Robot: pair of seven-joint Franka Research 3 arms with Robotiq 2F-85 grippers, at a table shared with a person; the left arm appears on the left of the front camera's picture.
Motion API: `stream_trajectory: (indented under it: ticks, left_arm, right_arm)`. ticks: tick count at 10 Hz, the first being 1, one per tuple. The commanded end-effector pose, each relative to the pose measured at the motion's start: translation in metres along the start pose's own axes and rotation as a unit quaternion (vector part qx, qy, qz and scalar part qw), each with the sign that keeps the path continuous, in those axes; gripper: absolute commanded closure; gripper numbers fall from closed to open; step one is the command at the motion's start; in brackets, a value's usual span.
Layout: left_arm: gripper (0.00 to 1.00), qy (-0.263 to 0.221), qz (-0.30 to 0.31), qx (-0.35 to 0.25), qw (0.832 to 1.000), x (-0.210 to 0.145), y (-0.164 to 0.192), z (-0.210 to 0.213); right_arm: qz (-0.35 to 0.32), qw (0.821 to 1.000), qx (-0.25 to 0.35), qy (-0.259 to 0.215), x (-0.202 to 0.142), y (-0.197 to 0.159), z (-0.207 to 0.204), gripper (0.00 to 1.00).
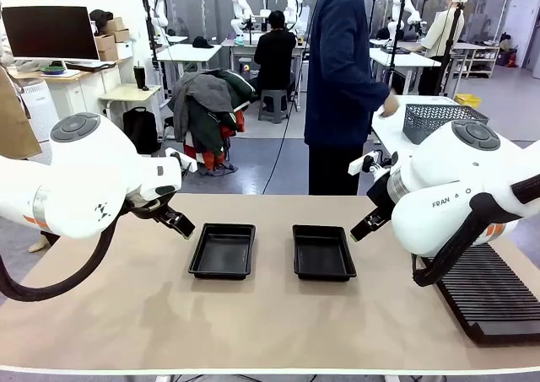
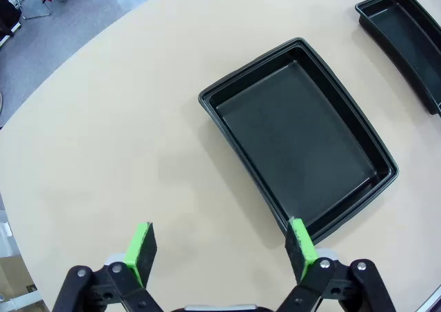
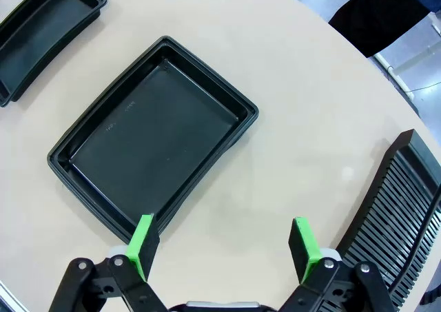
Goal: Inspect and transfer BCBs to ESD trays.
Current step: Pick up the Blank PCB from the PCB Rack and place it in the left ESD tray.
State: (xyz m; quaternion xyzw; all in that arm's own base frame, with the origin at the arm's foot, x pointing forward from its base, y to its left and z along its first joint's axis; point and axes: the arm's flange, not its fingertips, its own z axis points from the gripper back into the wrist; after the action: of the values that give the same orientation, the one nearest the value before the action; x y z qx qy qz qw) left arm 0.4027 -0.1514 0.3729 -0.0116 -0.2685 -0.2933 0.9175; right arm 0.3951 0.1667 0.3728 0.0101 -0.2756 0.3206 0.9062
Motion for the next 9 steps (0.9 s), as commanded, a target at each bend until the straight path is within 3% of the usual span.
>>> stream_trajectory:
  ticks: [1, 5, 6, 7, 9]
  left_arm:
    - [0.0, 0.0, 0.0, 0.0, 1.0, 0.0, 0.0, 0.0]
    - [0.0, 0.0, 0.0, 0.0, 1.0, 0.0, 0.0, 0.0]
    - [0.0, 0.005, 0.051, -0.071, 0.996, 0.004, 0.015, 0.015]
    - [0.0, 0.014, 0.081, -0.113, 0.99, 0.005, 0.023, 0.043]
    - [0.0, 0.026, 0.14, -0.162, 0.976, 0.021, 0.036, 0.096]
  right_arm:
    - [0.0, 1.0, 0.0, 0.0, 0.0, 0.0, 0.0, 0.0]
    - [0.0, 1.0, 0.0, 0.0, 0.0, 0.0, 0.0, 0.0]
    - [0.0, 1.0, 0.0, 0.0, 0.0, 0.0, 0.0, 0.0]
    - [-0.04, 0.999, 0.033, -0.003, 0.006, -0.001, 0.024, 0.0]
    - [-0.098, 0.992, 0.079, 0.002, 0.017, -0.02, 0.081, 0.0]
